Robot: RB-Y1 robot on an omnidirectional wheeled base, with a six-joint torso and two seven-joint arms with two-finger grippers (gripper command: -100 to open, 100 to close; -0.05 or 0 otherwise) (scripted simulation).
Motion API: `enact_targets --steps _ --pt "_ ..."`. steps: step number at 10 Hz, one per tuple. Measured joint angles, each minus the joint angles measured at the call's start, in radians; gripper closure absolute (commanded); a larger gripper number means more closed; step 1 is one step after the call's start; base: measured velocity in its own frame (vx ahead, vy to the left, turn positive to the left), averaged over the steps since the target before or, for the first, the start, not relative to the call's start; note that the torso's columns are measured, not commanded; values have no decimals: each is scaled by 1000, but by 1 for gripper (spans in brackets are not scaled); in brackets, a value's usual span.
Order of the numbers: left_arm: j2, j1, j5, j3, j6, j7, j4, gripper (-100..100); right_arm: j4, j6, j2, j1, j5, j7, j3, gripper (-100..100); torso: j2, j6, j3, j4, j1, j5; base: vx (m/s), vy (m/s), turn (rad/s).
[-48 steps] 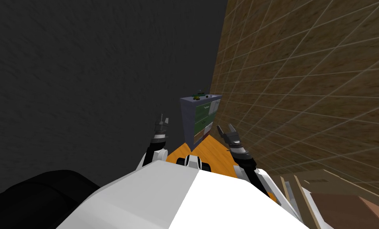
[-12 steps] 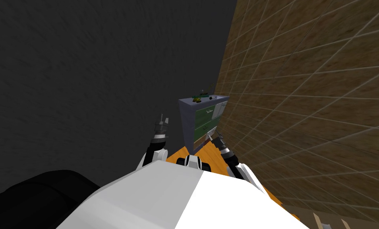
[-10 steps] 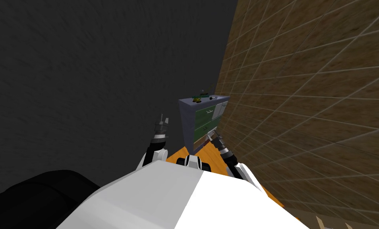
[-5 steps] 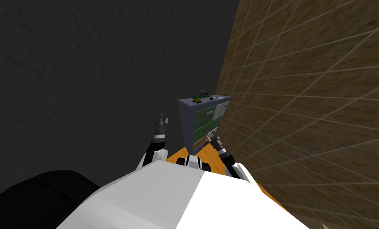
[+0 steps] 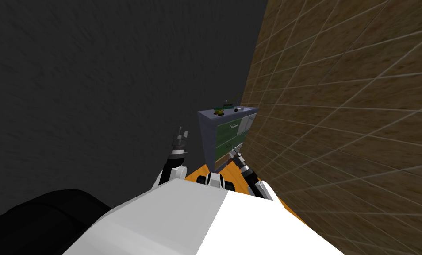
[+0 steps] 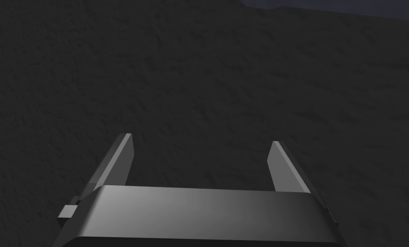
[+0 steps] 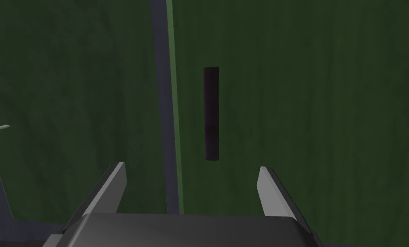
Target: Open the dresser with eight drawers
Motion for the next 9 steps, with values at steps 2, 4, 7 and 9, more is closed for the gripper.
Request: enact_targets --steps 2,4,7,9 --pt "0 0 0 0 0 0 0 0 23 -7 14 -7 17 51 1 -100 0 0 0 0 -1 0 13 -13 23" --pt "0 0 0 0 0 0 0 0 42 -15 27 -11 32 100 2 -100 1 0 1 0 0 0 1 -11 31" --pt "0 0 0 0 0 0 0 0 74 -25 68 -18 69 191 9 -100 0 0 0 0 0 0 1 -10 28" --pt "0 0 0 0 0 0 0 0 92 -27 91 -28 83 228 9 -100 0 0 0 0 -1 0 1 -4 13"
